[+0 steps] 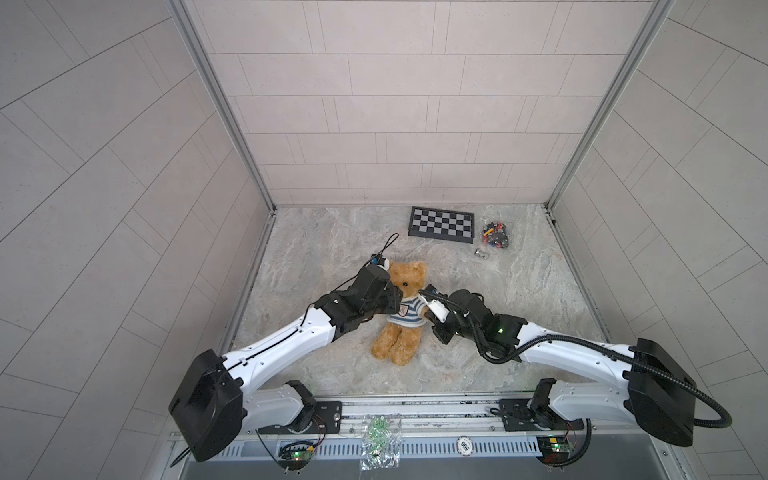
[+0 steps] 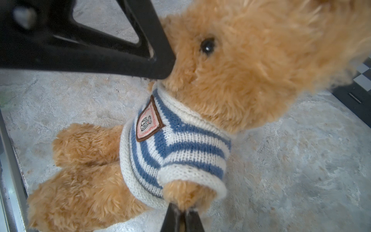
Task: Dress the teddy bear
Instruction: 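Tug the sleeve cuff down with the right gripper while left holds the sweater front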
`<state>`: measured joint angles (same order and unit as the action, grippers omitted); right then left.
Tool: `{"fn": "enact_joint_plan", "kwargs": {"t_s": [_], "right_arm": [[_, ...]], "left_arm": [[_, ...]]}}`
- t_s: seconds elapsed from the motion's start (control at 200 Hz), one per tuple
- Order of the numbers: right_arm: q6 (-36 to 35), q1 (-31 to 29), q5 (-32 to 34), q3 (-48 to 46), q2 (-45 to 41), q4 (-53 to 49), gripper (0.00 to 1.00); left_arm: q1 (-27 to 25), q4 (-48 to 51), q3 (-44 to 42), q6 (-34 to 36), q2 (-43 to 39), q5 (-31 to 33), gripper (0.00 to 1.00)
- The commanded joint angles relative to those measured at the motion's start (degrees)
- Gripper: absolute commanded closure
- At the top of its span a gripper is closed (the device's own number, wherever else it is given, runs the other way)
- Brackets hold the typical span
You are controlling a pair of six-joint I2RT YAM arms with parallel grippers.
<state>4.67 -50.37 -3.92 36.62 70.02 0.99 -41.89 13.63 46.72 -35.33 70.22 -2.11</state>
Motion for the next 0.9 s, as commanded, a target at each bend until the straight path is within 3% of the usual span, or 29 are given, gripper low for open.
{"fn": "enact_joint_plan", "kwargs": {"t_s": [0.0,0.135,0.37,0.781,0.896], "right_arm": [[-1.63,-0.43,0.24,0.04,-0.25,1.85,1.0],[-1.85,-0.43,-0.06,-0.08,-0.4,2.45,1.0],[-2.27,-0.43,-0.47,-0.67,-0.58,2.87,1.0],[-2.76,-0.43,0.44,-0.78,-1.82,2.17,1.0],[-2.19,-0.43,1.16,-2.86,-3.03,2.51,0.97]], "left_arm": [[0.14,-0.97,1.35,0.17,0.01,0.4,0.49],[0.14,-1.07,1.71,0.43,0.18,0.1,0.48],[0.14,-2.02,1.48,-0.09,1.09,-0.16,0.56],[0.23,-2.11,0.96,-0.35,0.33,-0.02,0.96],[0.27,-2.44,0.06,-0.48,-0.66,-0.56,1.0]]}}
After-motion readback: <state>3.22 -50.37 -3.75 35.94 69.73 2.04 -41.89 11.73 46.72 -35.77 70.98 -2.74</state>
